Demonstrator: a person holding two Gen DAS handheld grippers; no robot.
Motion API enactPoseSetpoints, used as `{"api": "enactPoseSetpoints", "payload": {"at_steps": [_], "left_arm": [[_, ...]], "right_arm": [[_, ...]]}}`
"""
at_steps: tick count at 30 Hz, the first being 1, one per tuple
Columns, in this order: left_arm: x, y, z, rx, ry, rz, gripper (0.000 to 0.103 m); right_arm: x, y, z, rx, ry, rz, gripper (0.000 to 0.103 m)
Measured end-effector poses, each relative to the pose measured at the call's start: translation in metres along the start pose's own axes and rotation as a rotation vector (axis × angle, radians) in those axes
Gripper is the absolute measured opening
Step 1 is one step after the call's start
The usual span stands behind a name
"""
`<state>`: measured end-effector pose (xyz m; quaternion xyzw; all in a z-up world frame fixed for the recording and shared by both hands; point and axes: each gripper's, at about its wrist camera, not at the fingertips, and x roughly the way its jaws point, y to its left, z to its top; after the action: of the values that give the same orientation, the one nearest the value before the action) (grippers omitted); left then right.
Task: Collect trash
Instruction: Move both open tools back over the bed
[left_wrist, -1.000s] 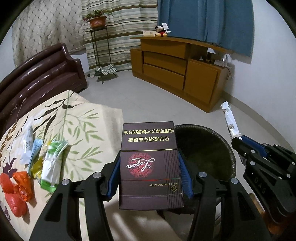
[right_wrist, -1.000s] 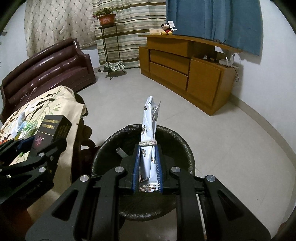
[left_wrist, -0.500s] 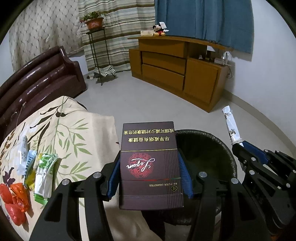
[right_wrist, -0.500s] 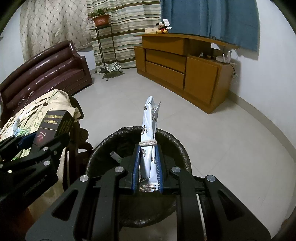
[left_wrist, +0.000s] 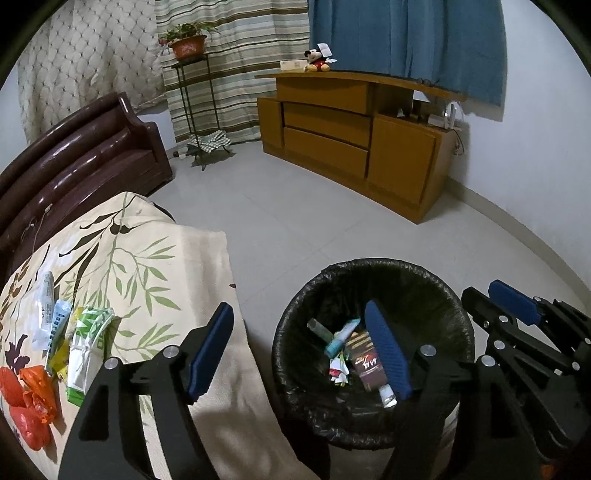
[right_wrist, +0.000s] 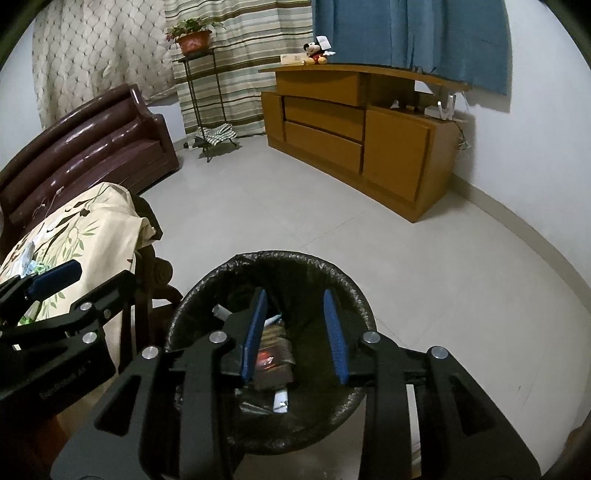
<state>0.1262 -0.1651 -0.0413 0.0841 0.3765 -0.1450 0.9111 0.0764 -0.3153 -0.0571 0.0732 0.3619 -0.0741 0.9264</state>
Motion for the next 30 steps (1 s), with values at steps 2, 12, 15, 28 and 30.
{"api": "enactPoseSetpoints", "payload": {"at_steps": [2,12,15,28,30], "left_arm": [[-0.001,0.001,0.0,-0.004,-0.001,-0.001,0.072],[-0.011,0.012,-0.001,-0.021,-0.019,-0.004,0.073],[-0.015,0.018,-0.002,-0.034,-0.024,-0.001,0.073],[-0.043,0.072,-0.02,-0.105,-0.013,0.08,0.073],[-0.048,0.083,-0.024,-0.121,-0.011,0.099,0.073]], "right_arm": [[0.0,0.001,0.0,0.0,0.0,-0.001,0.034],[-0.006,0.005,0.002,0.002,-0.009,-0.005,0.04],[-0.008,0.007,0.003,0.004,-0.011,-0.001,0.04],[-0.016,0.063,0.0,-0.068,-0.002,0.083,0.041],[-0.018,0.074,0.001,-0.082,-0.003,0.099,0.041]]}}
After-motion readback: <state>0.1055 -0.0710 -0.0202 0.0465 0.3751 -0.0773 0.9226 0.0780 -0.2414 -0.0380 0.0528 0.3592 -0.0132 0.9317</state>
